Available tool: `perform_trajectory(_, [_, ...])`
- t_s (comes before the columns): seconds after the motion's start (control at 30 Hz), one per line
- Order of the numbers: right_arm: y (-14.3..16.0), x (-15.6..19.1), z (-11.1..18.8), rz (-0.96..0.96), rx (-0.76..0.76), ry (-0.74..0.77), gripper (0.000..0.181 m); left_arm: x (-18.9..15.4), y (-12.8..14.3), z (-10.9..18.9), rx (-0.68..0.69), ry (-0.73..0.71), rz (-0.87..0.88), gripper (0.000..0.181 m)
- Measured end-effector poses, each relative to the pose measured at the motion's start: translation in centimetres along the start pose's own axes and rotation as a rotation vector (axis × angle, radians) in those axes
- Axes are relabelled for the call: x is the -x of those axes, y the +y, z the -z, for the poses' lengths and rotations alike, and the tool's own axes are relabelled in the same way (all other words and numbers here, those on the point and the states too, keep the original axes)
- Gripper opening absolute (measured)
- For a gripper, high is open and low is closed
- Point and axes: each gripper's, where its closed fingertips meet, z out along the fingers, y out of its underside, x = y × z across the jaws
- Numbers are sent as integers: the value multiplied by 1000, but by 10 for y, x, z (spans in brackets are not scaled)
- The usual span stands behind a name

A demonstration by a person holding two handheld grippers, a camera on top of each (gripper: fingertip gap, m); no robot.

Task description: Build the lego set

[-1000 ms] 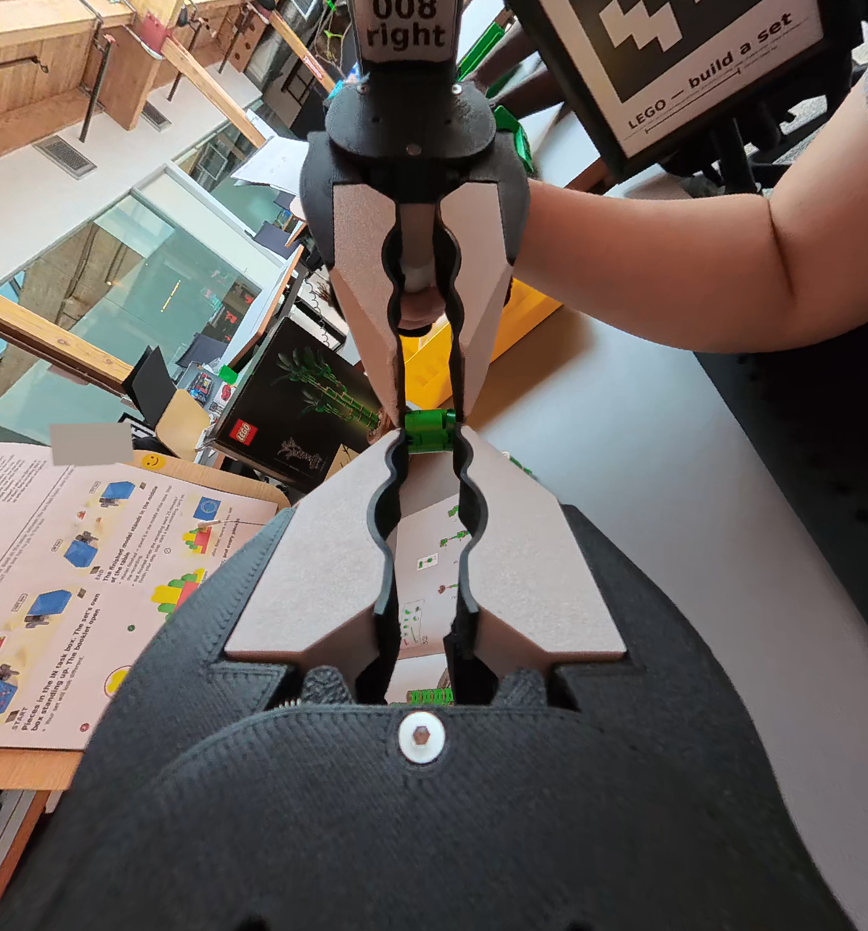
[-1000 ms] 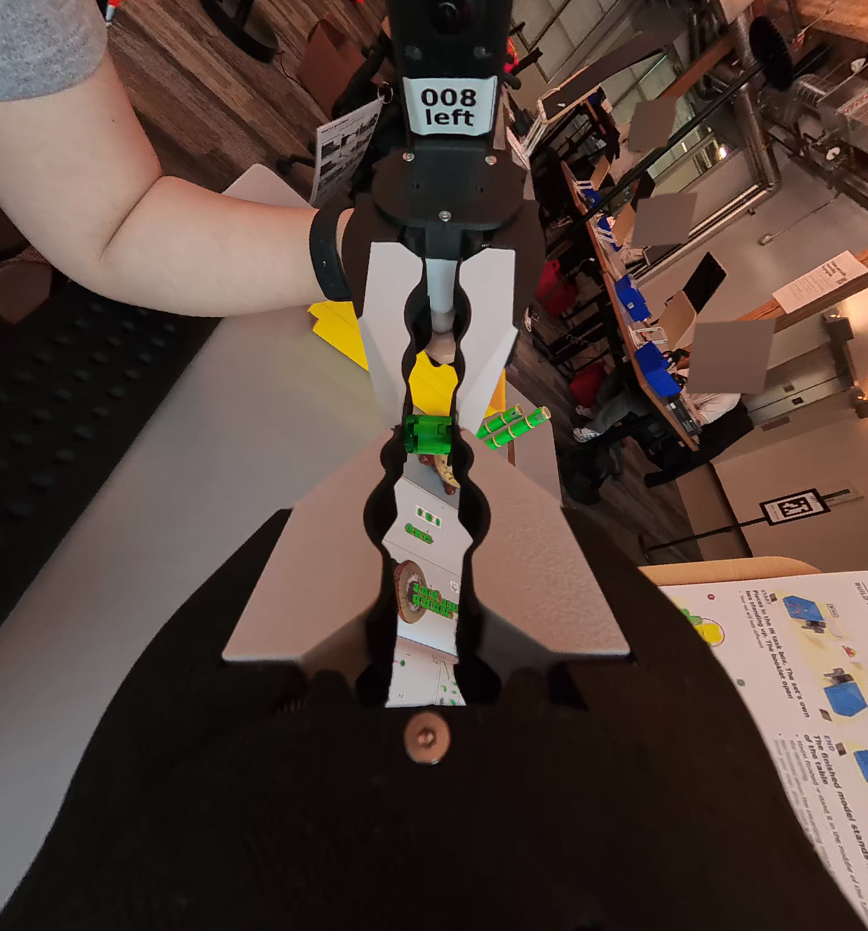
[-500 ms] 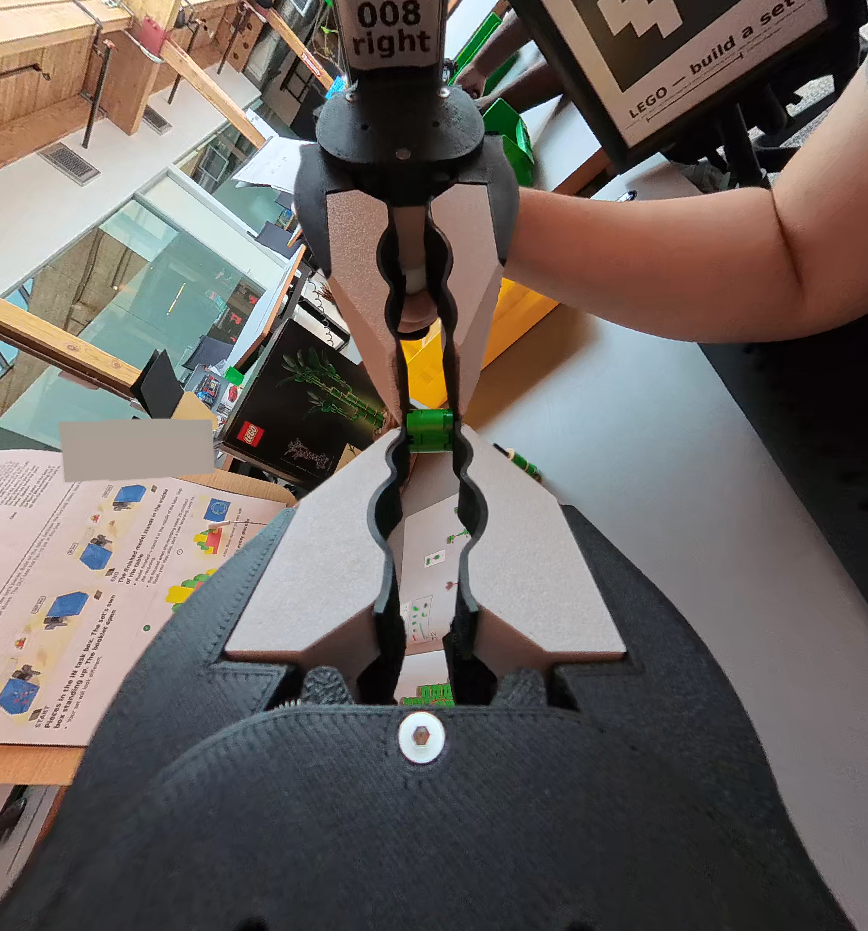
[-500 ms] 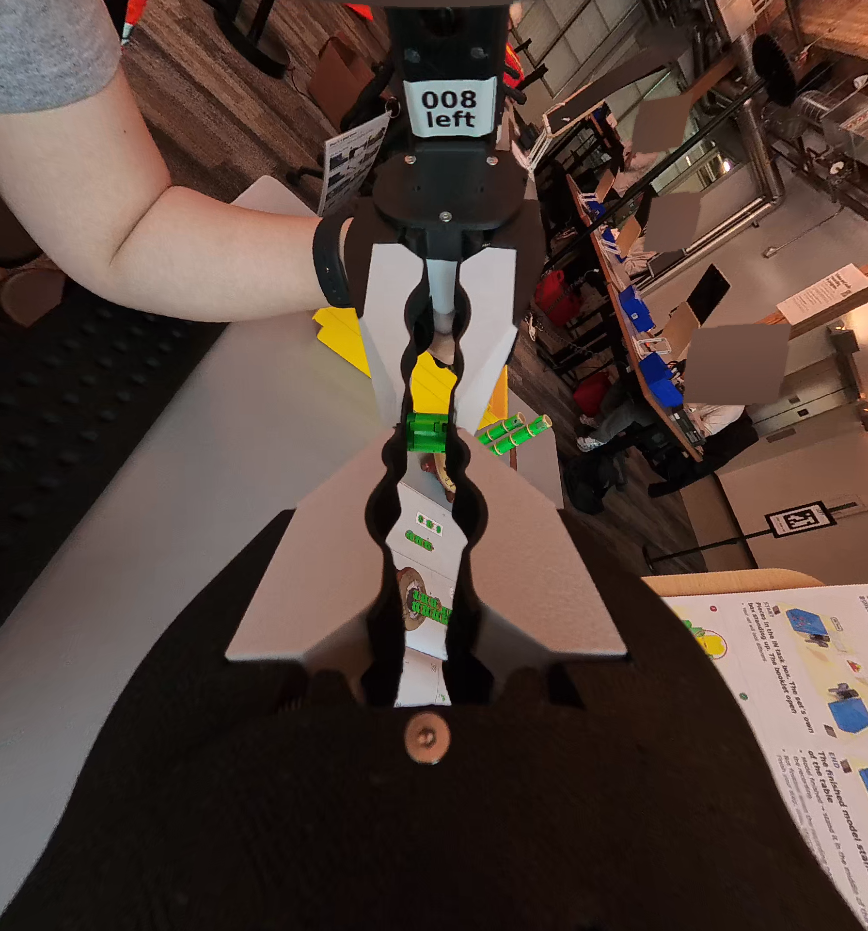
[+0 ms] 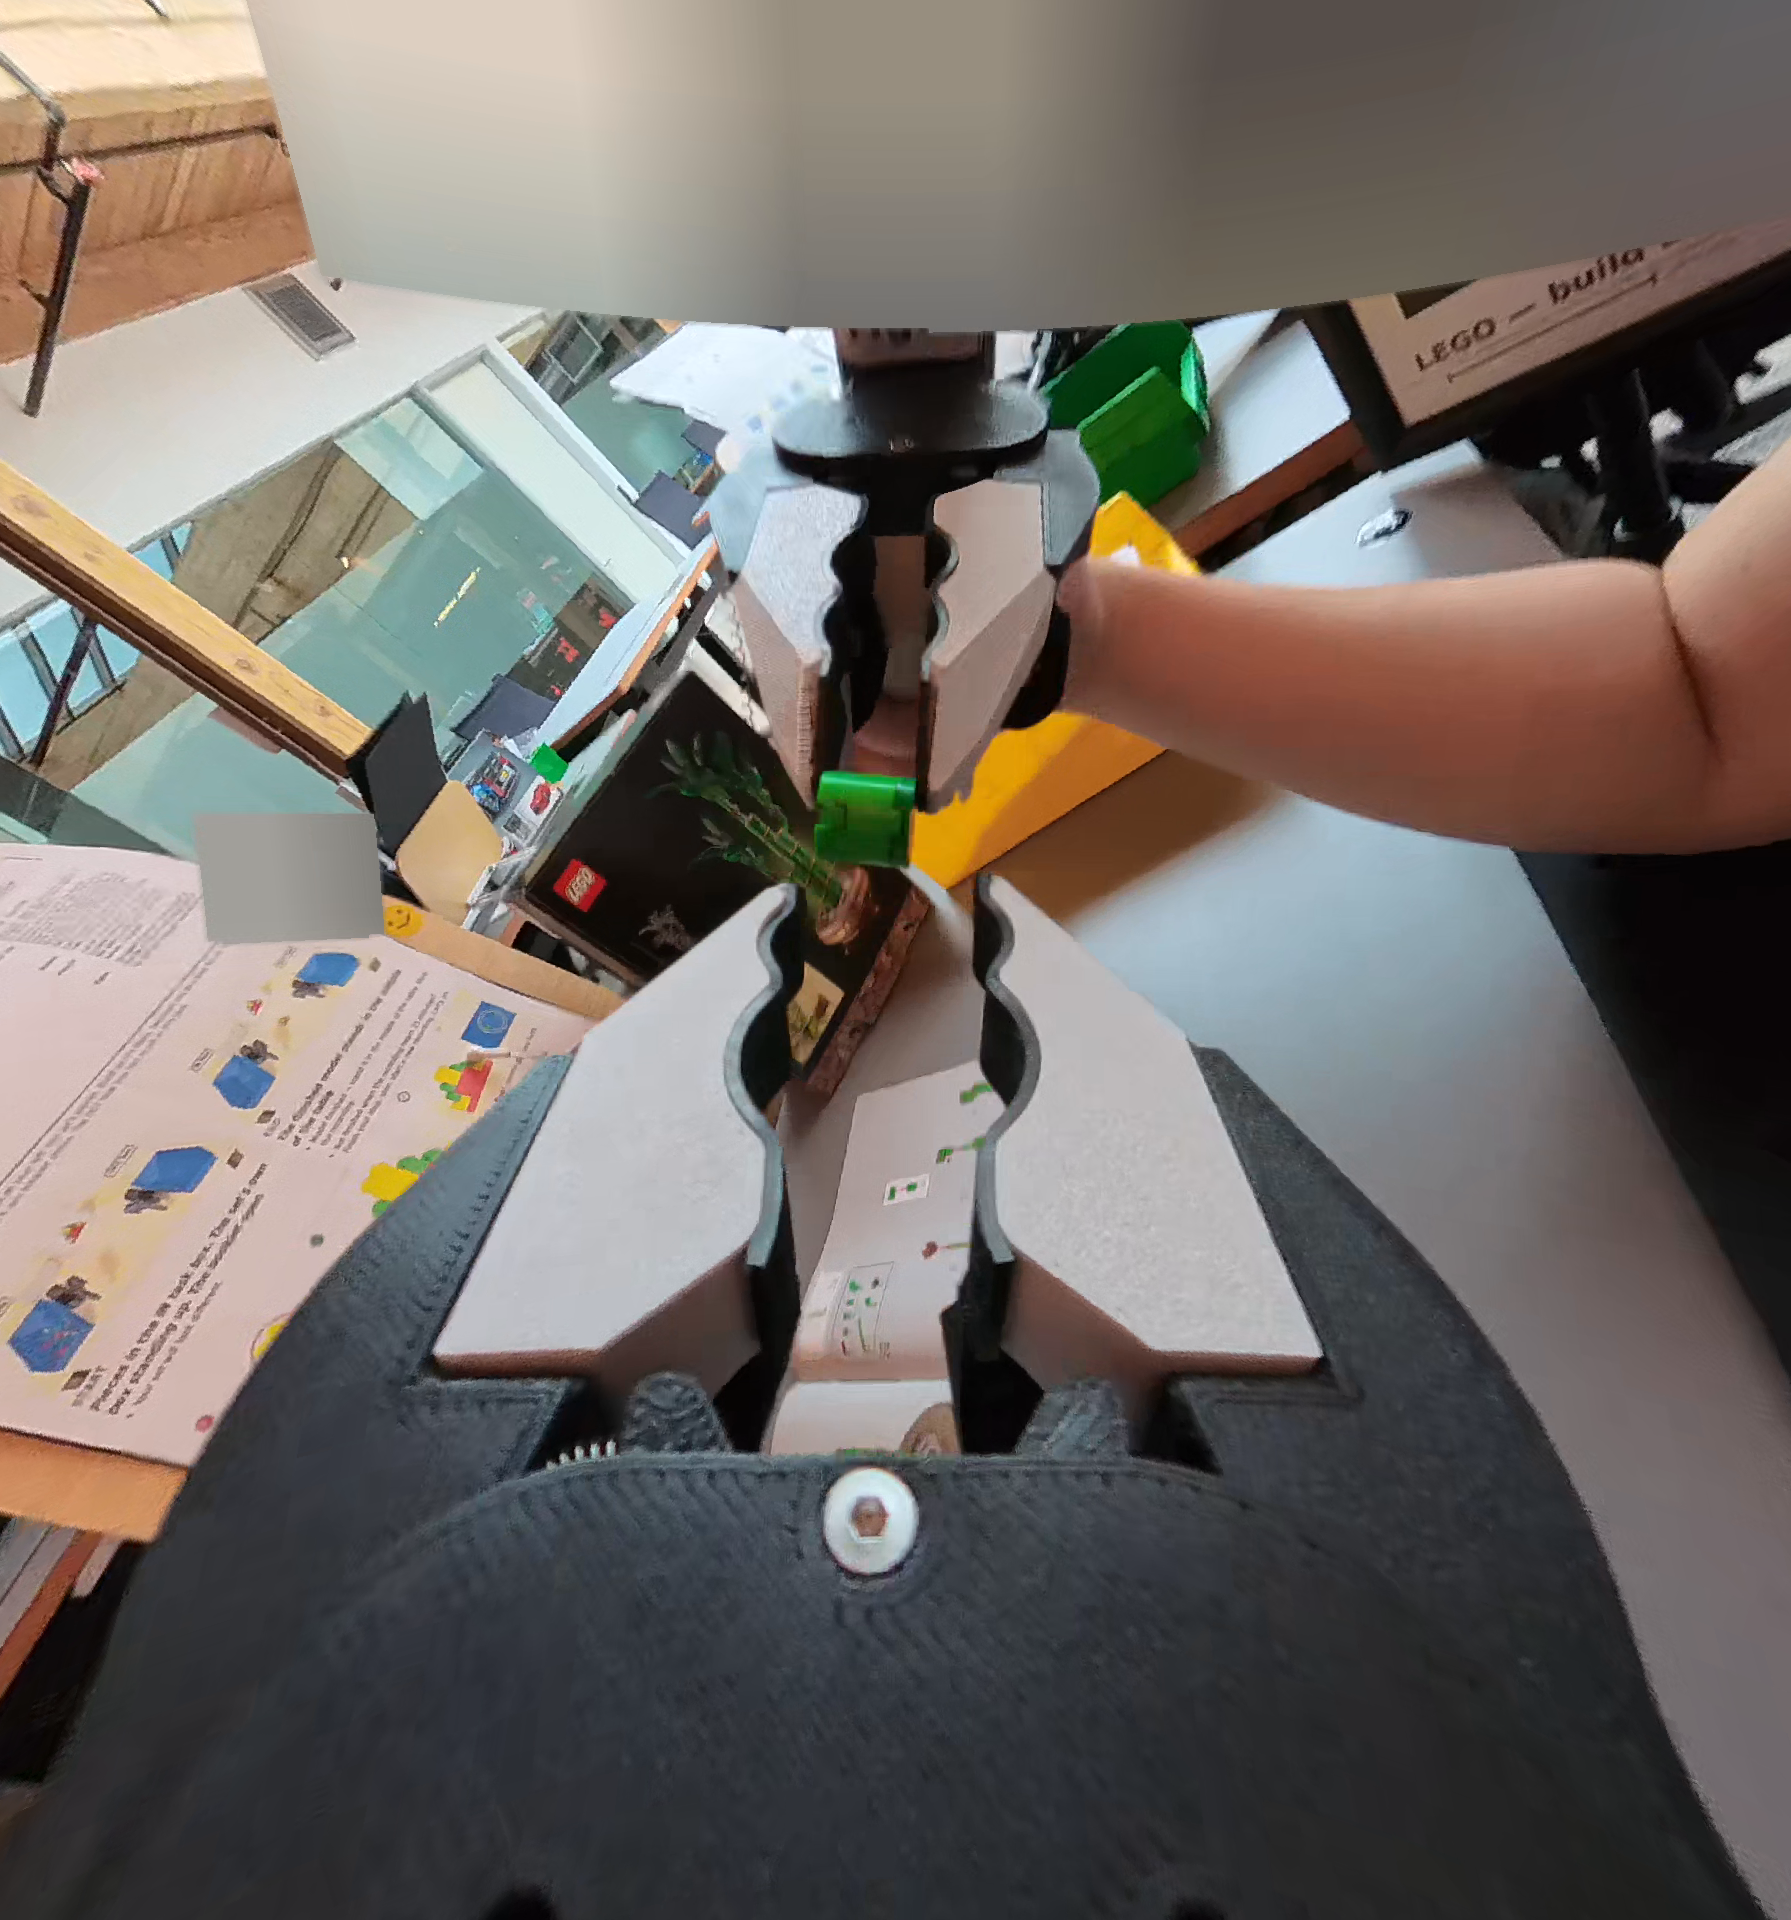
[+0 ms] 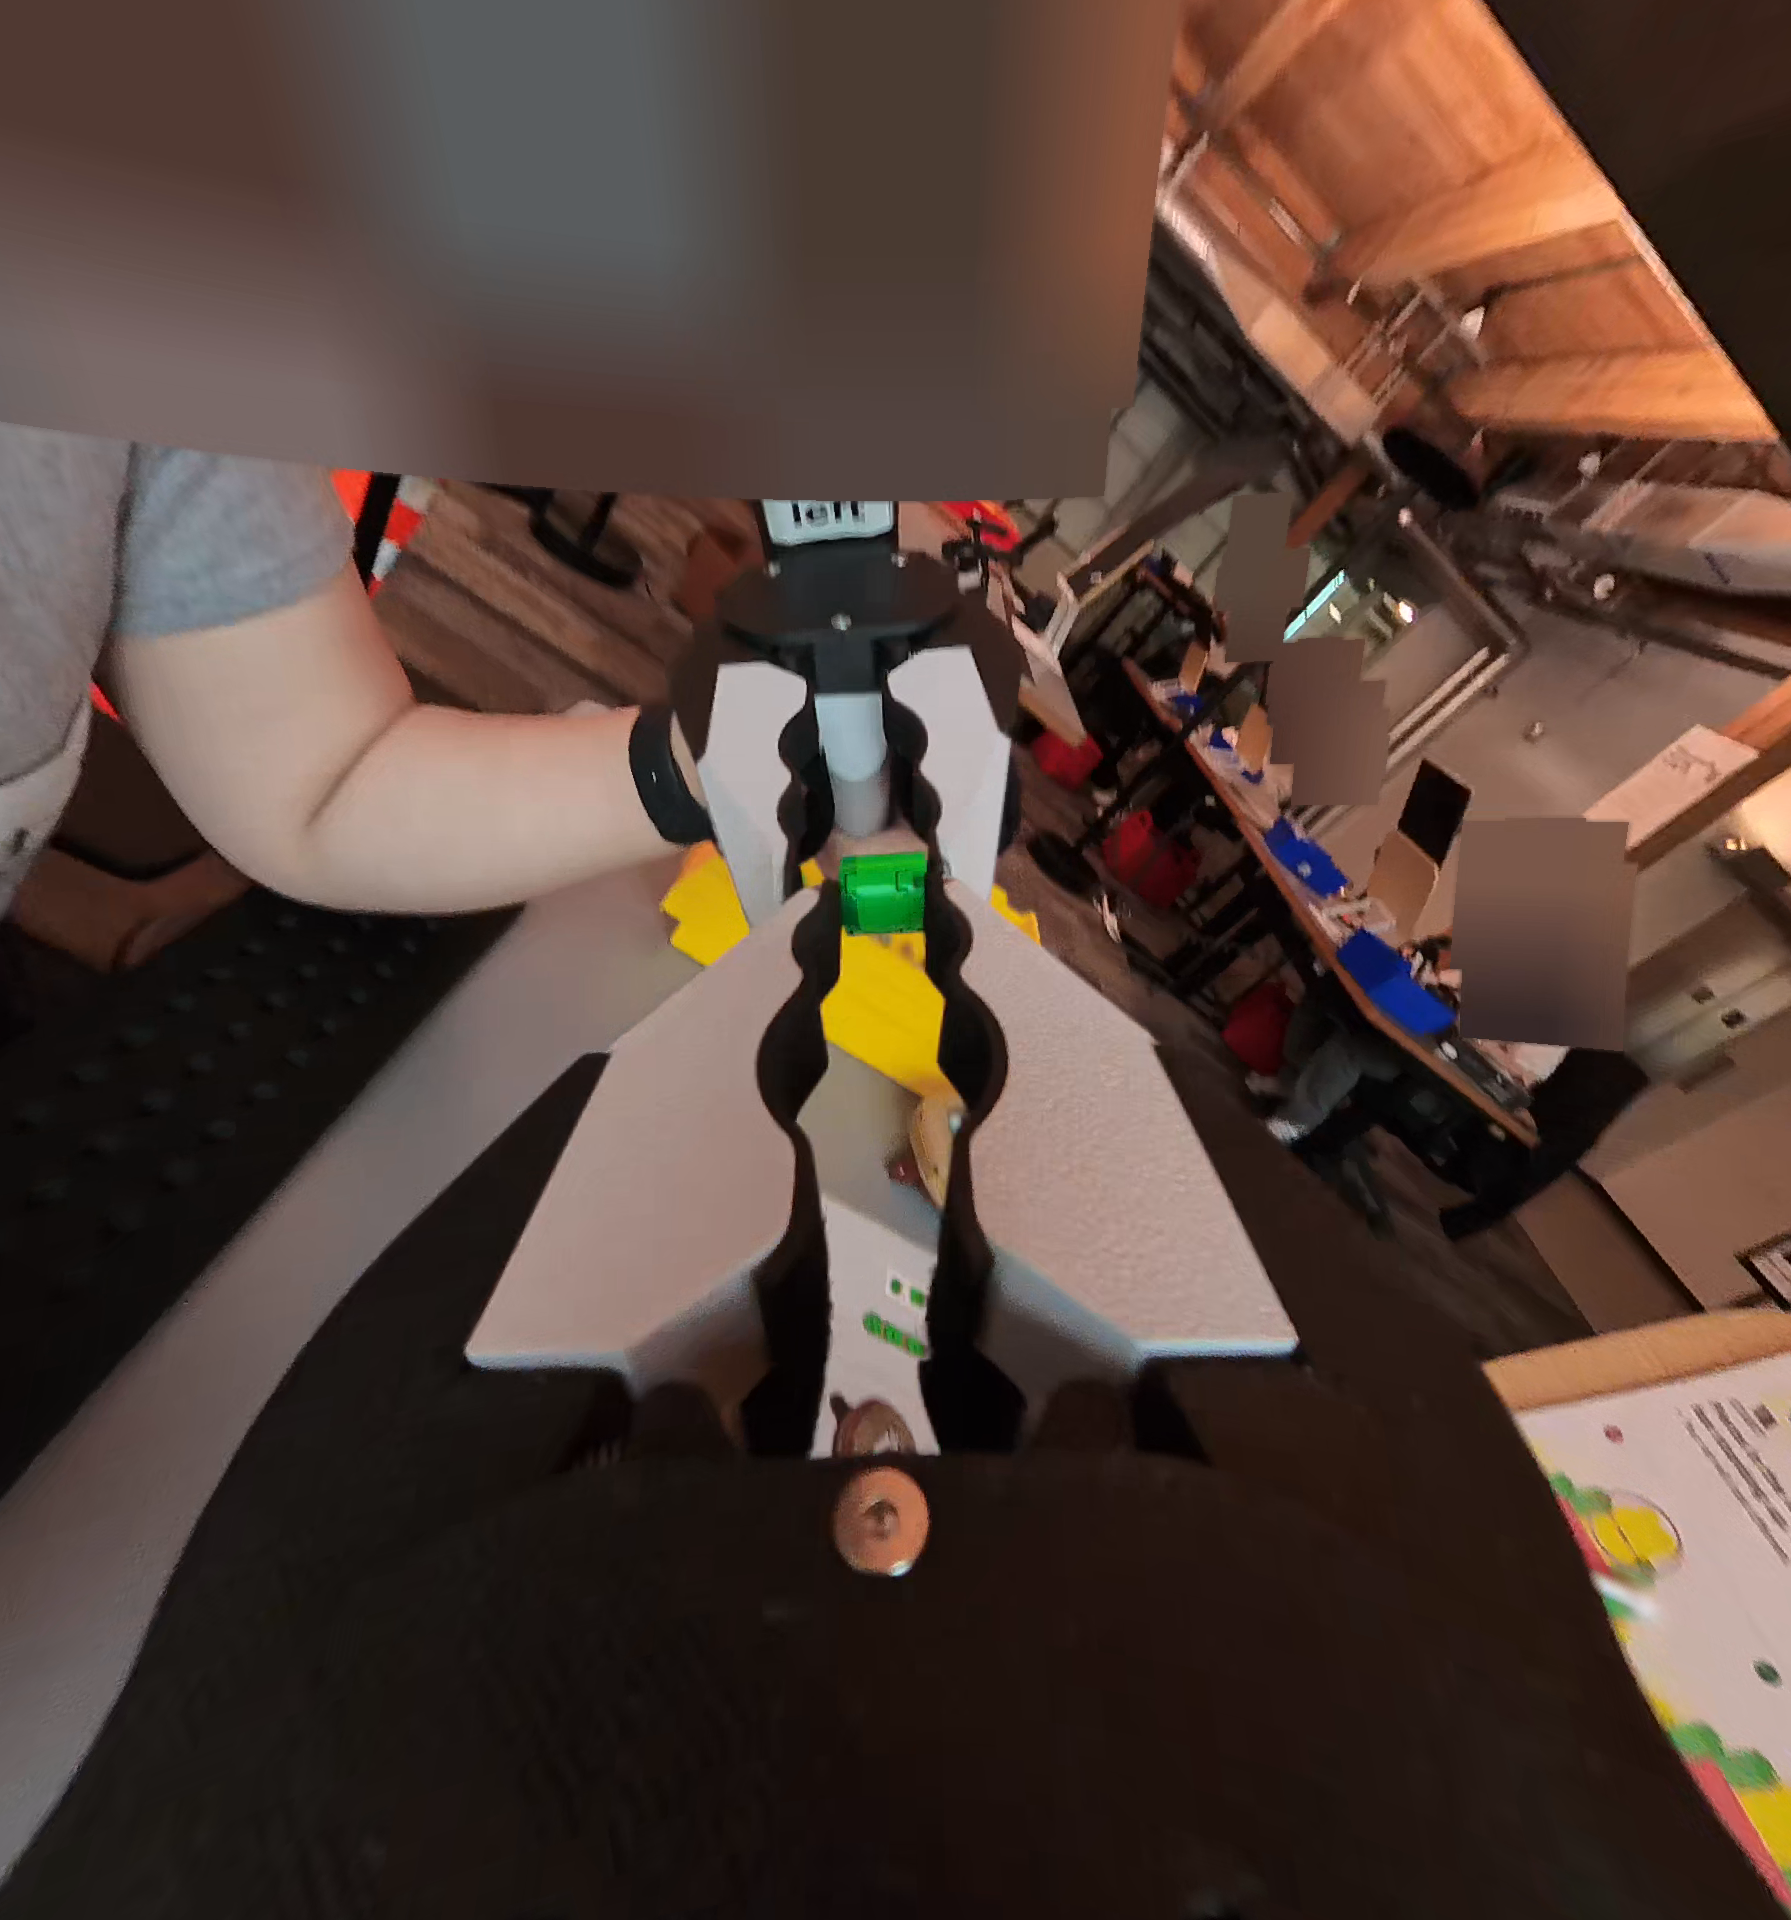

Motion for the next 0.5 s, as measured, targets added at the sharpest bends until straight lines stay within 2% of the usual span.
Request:
perform_trajectory(0.17, [-27, 3, 8, -52, -220, -57, 15, -3, -24, 4, -102, -22, -41, 28])
perform_trajectory(0.27, [-36, 8, 11, -82, -303, -108, 15, -4, -38, 5, -163, -20, -10, 25])
perform_trajectory(0.37, [-39, 10, 11, -103, -342, -139, 15, -5, -45, 4, -197, -19, -3, 24])
perform_trajectory(0.5, [-38, 12, 8, -118, -349, -158, 15, -6, -47, 2, -208, -33, -28, 13])
